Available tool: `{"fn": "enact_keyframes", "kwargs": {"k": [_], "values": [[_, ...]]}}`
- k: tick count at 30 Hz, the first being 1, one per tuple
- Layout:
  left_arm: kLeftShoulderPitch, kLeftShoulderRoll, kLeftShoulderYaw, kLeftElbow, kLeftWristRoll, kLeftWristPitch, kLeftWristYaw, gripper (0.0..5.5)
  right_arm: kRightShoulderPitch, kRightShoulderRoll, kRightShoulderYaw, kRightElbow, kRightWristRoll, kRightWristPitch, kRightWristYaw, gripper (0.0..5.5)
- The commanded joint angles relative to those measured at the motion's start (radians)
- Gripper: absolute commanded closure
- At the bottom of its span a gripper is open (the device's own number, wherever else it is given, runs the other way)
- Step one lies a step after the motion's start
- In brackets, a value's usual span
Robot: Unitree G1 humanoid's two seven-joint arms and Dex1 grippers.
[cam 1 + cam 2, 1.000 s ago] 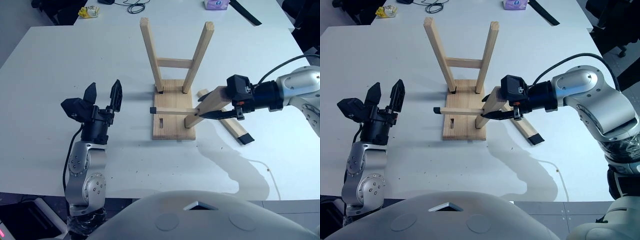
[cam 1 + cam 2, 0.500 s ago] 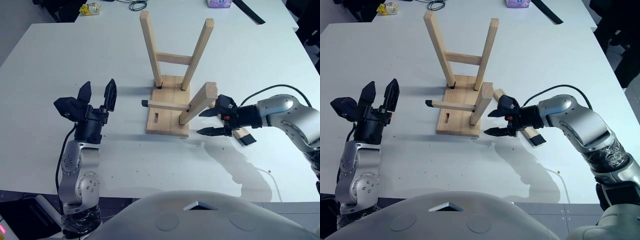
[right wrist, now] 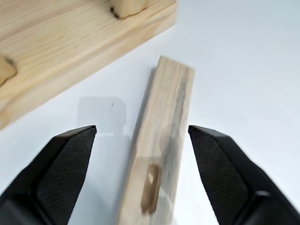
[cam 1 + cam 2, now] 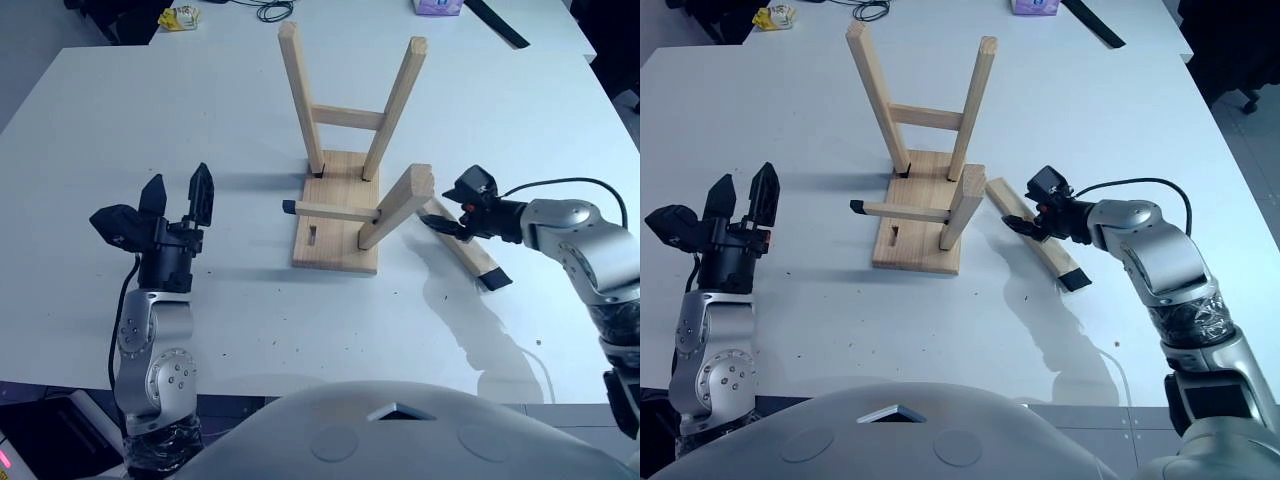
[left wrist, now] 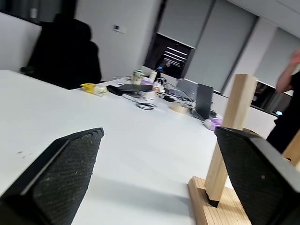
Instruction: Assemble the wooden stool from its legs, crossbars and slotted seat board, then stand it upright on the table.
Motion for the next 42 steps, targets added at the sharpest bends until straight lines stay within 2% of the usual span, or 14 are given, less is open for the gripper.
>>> {"fn": "enact_keyframes", "kwargs": {"k": [1, 10, 24, 35, 42], "values": [[0.009, -0.019, -0.006, 0.013, 0.001, -0.006, 0.010, 1.11, 0.000, 0.061, -0.035, -0.023, -0.009, 0.054, -0.065, 1.87], [0.009, -0.012, 0.005, 0.014, 0.001, -0.001, 0.009, 1.11, 0.051, 0.075, -0.068, -0.008, -0.053, 0.084, -0.123, 1.87], [0.017, -0.036, -0.023, 0.016, 0.032, -0.026, 0.008, 1.11, 0.101, 0.032, -0.030, 0.020, -0.077, 0.132, -0.066, 1.87], [-0.003, -0.031, -0.014, 0.024, 0.043, -0.026, 0.020, 1.11, 0.091, 0.067, -0.035, -0.012, -0.058, 0.138, -0.066, 3.42], [-0.072, 0.017, 0.025, -0.013, -0.006, -0.027, 0.005, 1.11, 0.040, 0.087, -0.040, 0.052, -0.079, 0.095, -0.062, 3.44]]}}
